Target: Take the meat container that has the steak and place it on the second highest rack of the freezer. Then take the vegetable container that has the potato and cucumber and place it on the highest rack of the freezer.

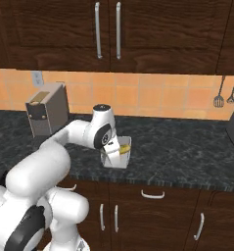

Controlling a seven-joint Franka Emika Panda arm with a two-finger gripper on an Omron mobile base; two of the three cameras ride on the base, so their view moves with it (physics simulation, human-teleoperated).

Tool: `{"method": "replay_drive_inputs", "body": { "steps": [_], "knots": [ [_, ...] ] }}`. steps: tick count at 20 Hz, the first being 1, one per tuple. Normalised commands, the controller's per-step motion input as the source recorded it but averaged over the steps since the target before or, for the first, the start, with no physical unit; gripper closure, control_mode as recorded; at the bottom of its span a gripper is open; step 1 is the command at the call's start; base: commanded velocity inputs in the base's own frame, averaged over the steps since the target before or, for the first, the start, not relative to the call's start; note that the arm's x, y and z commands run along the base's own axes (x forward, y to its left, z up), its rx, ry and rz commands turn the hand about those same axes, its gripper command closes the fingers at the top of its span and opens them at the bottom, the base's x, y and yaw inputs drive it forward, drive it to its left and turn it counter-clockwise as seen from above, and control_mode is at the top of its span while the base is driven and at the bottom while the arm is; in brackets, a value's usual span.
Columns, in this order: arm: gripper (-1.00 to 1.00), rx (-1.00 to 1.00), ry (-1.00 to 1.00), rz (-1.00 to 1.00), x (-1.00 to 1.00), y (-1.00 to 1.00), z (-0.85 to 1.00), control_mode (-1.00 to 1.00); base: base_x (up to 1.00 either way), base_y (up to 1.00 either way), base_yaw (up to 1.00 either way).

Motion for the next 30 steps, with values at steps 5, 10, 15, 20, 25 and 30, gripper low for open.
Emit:
{"method": "replay_drive_inputs", "body": {
  "steps": [5, 10, 15, 20, 25, 30],
  "knots": [
    [-1.0, 0.02, 0.0, -0.07, 0.66, -0.01, -0.36, -1.0, 0.0, 0.0, 0.0],
    [-1.0, 0.0, 0.02, -0.09, 0.69, 0.06, -0.23, -1.0, 0.0, 0.0, 0.0],
    [-1.0, 0.0, 0.06, -0.05, 0.28, 0.01, -0.35, -1.0, 0.0, 0.0, 0.0],
    [-1.0, 0.04, -0.01, -0.01, -0.17, -0.09, -0.48, -1.0, 0.0, 0.0, 0.0],
    [-1.0, 0.1, -0.12, -0.01, -0.58, -0.21, -0.37, -1.0, 0.0, 0.0, 0.0],
    [-1.0, 0.02, 0.01, -0.01, -0.11, -0.01, -0.05, -1.0, 0.0, 0.0, 0.0]
  ]
}}
